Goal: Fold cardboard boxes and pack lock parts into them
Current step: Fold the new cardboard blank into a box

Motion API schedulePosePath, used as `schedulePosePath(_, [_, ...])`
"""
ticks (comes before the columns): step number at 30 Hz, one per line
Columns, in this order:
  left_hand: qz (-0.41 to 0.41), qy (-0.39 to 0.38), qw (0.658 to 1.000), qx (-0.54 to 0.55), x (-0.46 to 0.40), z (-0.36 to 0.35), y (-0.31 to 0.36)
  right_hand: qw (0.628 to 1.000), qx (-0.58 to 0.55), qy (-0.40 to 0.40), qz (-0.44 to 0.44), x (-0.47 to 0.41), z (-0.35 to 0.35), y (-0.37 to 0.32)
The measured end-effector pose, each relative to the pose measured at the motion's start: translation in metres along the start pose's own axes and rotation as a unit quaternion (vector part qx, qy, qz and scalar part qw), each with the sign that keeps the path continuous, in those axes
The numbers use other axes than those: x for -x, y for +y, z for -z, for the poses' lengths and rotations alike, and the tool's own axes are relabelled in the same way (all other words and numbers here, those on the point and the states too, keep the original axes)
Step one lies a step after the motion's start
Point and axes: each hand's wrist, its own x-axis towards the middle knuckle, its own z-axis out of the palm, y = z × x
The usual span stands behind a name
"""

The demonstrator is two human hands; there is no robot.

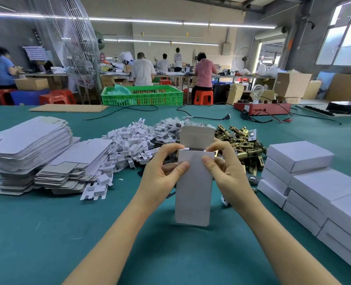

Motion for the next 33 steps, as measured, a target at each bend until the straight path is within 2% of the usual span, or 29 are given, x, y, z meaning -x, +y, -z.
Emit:
schedulePosePath(11, [0.028,0.047,0.998,-0.013,-0.001,-0.005,-0.001,1.000,0.021,0.005,0.010,-0.002,0.000,-0.003])
schedulePosePath(16, [0.046,0.046,0.998,-0.008,0.000,-0.006,0.000,1.000,0.029,0.011,-0.004,-0.002,0.002,-0.001])
schedulePosePath(21, [0.035,0.047,0.998,-0.016,0.001,-0.007,-0.001,1.000,-0.017,0.022,-0.005,-0.001,-0.001,-0.001])
schedulePosePath(24, [0.042,0.045,0.998,-0.023,0.002,-0.008,-0.001,0.999,0.002,0.039,0.008,-0.001,-0.004,-0.003])
schedulePosePath(29, [0.044,0.035,0.997,-0.049,0.003,-0.014,-0.002,0.996,-0.001,0.082,-0.034,-0.004,-0.006,-0.008])
schedulePosePath(33, [0.050,0.023,0.998,-0.033,0.003,-0.013,0.002,0.994,-0.001,0.081,-0.071,-0.005,-0.003,-0.010])
